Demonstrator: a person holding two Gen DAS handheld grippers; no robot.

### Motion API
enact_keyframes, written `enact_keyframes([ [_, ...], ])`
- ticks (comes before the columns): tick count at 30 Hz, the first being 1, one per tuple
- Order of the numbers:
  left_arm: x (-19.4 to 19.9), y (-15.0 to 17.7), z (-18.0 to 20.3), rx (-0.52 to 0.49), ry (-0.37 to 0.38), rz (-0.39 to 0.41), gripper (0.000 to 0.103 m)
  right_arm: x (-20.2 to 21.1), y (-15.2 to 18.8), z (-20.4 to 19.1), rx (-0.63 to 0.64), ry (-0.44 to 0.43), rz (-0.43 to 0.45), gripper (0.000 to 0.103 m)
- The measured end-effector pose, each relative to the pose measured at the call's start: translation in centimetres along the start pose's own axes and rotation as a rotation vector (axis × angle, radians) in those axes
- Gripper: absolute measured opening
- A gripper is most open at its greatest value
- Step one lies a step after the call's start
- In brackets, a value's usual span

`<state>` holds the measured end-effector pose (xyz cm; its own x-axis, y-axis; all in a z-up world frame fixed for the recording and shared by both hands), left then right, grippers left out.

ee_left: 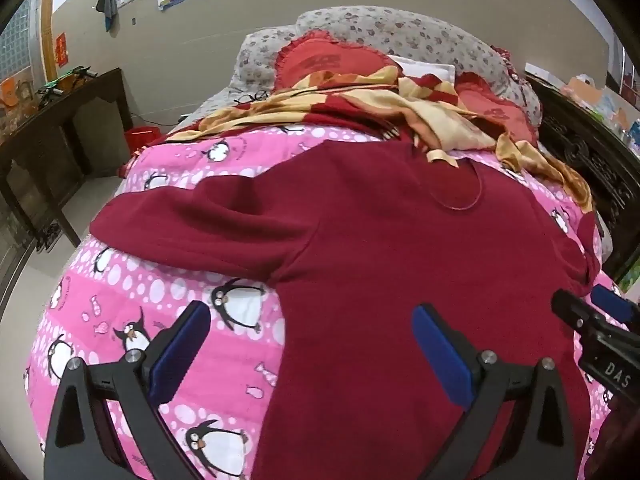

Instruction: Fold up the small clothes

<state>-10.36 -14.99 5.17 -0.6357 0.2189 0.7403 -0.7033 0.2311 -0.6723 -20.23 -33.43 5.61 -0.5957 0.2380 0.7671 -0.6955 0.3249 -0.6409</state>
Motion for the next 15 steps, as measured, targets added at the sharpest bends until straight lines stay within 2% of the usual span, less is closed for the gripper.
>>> enact_keyframes([
  [5,-0.3,0.0,0.8,-0.024,0.01,0.007,0.102,-1.0,-0.4,1.0,-0.017,-0.004,-0.007,0.094],
  [9,-0.7,-0.2,1.0,-0.031,0.016,0.011,0.102,-1.2,0.0,0.3,-0.026,-0.001,-0.005,0.094],
  [15,-1.6,-0.2,0.9,-0.025,-0.003,-0.008,0.102,-2.3,-0.2,0.5,-0.056,-0.013,-0.013,0.094],
])
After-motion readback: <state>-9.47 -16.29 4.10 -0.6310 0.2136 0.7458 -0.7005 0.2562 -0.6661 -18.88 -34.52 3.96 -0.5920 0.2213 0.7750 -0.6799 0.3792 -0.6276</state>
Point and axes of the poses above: each gripper's, at about its wrist camera, not at the fingertips, and x roughly against the way its jaws point, z to its right, y to its underside, the point moved 3 cm from there along -x, roughly the way its jaws point
